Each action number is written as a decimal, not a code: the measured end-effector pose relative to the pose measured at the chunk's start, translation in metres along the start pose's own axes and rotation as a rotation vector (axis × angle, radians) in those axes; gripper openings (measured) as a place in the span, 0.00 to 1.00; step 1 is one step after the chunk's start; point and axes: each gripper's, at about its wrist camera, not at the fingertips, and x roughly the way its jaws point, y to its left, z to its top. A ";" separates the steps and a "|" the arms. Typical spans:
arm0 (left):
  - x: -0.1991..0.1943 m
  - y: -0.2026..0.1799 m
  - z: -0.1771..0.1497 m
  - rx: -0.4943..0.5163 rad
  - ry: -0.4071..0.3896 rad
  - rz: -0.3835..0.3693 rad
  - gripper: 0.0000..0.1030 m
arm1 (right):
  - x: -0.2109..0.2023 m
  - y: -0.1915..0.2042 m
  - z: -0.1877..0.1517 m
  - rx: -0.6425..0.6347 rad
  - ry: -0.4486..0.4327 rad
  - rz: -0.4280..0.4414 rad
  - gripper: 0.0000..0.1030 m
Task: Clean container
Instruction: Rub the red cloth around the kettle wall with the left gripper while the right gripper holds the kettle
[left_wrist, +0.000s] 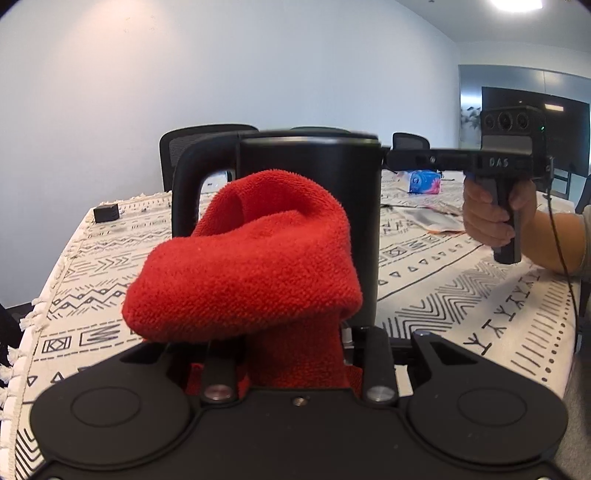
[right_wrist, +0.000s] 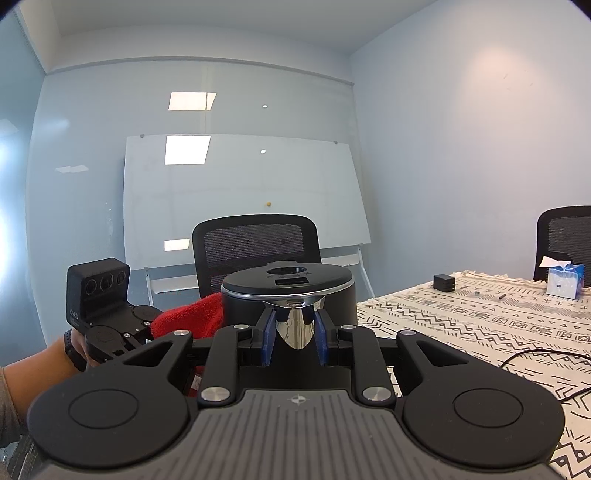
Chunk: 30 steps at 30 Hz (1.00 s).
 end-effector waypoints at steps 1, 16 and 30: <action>-0.004 0.001 0.003 -0.001 -0.017 -0.004 0.33 | 0.000 0.000 0.000 -0.001 0.002 0.000 0.22; -0.009 -0.005 0.013 0.036 -0.039 -0.038 0.33 | 0.005 0.008 0.000 -0.013 0.029 -0.017 0.24; 0.000 0.008 0.009 -0.010 -0.035 -0.051 0.33 | 0.008 0.012 -0.003 -0.008 0.043 -0.006 0.24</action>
